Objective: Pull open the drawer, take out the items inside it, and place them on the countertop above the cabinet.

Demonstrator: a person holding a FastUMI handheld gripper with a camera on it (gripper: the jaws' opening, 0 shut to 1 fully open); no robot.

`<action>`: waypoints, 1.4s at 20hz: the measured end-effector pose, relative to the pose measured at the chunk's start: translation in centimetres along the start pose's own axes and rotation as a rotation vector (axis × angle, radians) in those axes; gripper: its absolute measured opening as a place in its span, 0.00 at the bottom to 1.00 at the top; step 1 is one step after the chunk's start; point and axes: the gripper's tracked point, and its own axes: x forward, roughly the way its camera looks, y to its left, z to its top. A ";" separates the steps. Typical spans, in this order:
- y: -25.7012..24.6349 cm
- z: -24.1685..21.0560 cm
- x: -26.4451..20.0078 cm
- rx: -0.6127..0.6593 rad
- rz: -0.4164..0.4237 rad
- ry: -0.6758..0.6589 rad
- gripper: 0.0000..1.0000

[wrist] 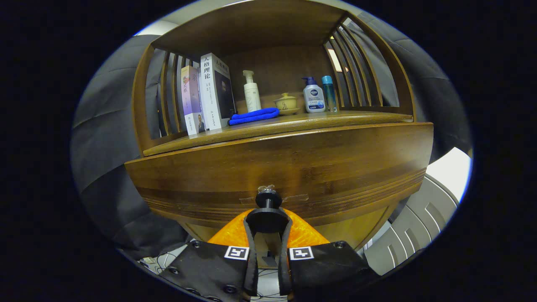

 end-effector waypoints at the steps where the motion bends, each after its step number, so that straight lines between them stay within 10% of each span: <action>1: 0.0 -0.2 -0.4 -0.003 0.001 0.001 0.21; 28: 1.0 -5.2 -11.8 -0.046 0.051 -0.006 0.21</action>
